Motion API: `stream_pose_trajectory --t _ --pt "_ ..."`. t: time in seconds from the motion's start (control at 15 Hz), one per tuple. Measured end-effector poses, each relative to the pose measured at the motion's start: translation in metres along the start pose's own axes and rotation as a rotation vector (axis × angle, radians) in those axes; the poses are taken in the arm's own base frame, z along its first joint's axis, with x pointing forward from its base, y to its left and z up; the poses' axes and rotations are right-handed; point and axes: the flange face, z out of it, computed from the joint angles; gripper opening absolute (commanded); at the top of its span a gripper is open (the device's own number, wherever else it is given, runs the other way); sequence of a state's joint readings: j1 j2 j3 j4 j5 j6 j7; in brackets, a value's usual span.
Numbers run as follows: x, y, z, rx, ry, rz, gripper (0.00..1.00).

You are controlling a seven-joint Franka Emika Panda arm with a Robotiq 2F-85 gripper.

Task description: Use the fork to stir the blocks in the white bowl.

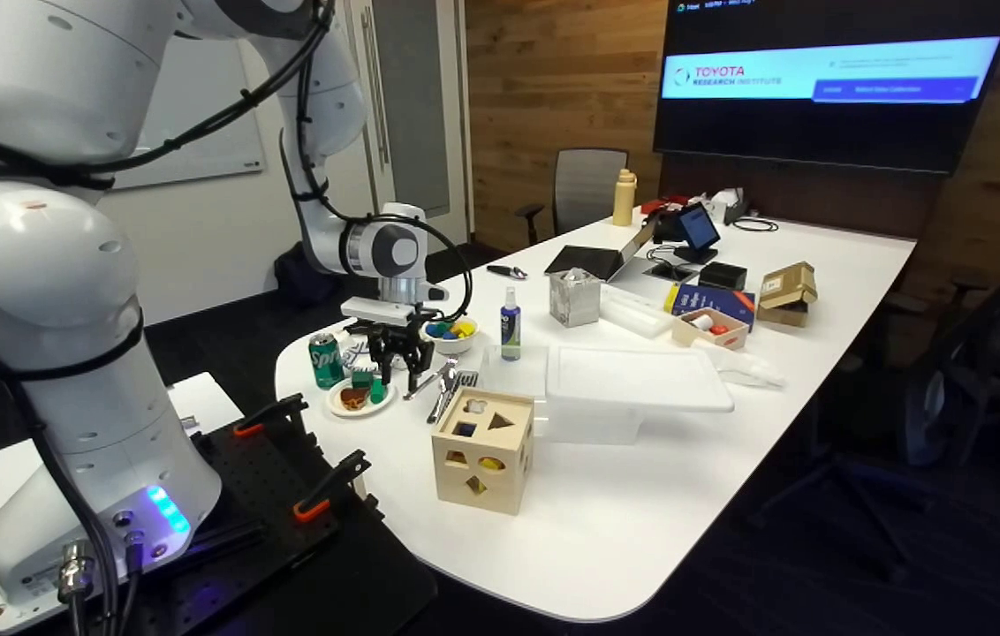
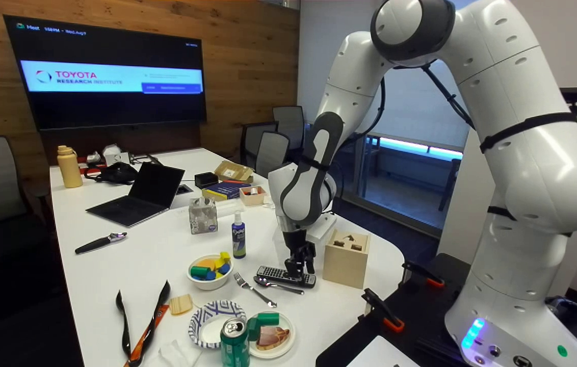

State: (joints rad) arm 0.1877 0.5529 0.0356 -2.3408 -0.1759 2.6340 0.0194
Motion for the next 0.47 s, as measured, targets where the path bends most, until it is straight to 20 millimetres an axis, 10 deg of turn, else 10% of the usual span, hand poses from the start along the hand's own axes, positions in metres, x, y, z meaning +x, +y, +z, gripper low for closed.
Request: stream_pose_trajectory --t 0.47 --pt "-0.013 -0.004 -0.057 -0.067 0.116 -0.084 1.00"
